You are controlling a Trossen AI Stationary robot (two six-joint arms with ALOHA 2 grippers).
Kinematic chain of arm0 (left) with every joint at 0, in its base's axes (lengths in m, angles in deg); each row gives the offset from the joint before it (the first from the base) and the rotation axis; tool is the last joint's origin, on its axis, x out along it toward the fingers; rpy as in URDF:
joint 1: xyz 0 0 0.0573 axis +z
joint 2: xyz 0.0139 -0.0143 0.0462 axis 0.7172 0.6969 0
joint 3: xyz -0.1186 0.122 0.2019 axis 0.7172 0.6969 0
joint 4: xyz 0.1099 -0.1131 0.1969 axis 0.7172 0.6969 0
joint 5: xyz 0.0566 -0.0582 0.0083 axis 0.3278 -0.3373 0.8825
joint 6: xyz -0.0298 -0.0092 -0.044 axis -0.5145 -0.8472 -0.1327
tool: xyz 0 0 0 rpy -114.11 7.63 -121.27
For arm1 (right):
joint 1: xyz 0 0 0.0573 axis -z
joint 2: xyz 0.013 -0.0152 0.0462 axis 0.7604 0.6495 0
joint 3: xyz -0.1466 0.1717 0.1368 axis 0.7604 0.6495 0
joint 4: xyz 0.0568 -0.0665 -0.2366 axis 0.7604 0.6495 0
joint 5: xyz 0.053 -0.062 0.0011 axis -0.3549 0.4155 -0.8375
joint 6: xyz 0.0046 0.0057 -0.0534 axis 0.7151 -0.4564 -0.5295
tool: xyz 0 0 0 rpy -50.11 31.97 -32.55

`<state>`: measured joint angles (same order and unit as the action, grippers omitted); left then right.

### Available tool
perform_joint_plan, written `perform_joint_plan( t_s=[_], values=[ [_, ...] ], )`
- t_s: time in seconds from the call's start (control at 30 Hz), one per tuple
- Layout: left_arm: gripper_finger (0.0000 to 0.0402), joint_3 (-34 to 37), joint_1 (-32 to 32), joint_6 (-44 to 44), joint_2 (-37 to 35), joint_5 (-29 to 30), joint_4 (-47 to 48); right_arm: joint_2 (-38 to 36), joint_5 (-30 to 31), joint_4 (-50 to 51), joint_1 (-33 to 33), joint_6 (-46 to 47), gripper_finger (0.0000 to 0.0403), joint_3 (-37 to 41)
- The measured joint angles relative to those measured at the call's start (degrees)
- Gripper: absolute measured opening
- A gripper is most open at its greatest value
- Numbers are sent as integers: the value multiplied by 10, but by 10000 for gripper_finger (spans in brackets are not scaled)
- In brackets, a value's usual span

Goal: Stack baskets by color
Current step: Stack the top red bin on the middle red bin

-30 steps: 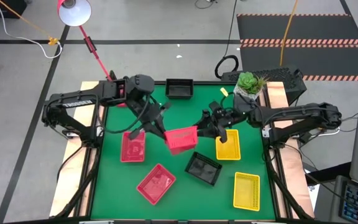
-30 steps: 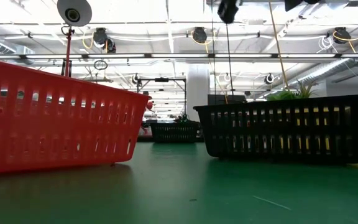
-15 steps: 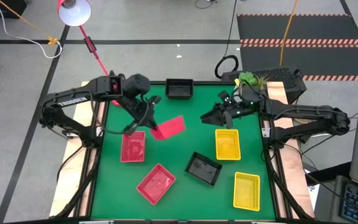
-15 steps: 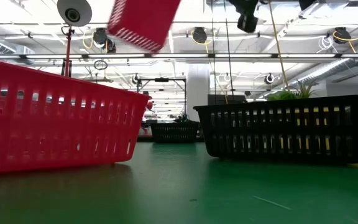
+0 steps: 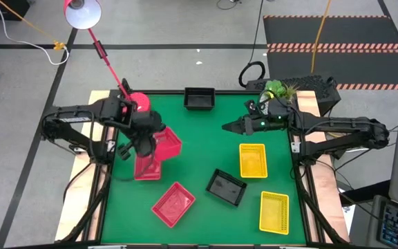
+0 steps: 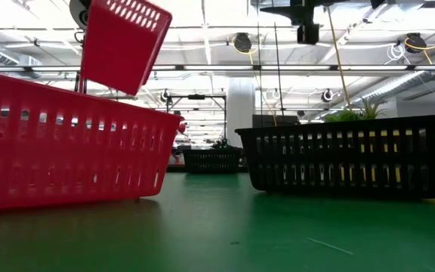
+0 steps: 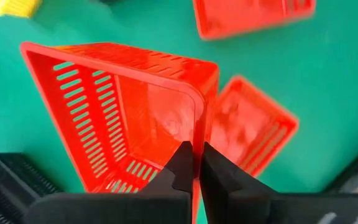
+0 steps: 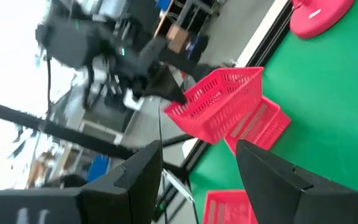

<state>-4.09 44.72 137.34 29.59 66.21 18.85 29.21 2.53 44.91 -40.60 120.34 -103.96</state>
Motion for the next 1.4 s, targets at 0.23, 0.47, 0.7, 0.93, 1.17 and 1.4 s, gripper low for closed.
perform_joint_plan(
  t_s=[0.23, 0.47, 0.7, 0.93, 1.17, 1.4],
  values=[
    [14, 1, -93, 27, -1, 110, 37, 0, 145, -15, -76, 26, 201, 0],
    [8, 29, -171, 10, -5, 161, 55, 0, 252, -55, -125, 33, 201, 0],
    [7, 134, -231, 3, -47, 234, 50, 0, 293, -67, -148, 30, 201, 0],
    [9, 208, -283, -36, -96, 275, -17, 0, 315, -68, -175, 43, 201, 0],
    [11, 279, -332, -60, -109, 275, -43, 0, 315, -68, -193, 40, 201, 0],
    [7, 343, -383, -70, -110, 290, -72, 0, 319, -68, -195, 42, 201, 0]
  ],
)
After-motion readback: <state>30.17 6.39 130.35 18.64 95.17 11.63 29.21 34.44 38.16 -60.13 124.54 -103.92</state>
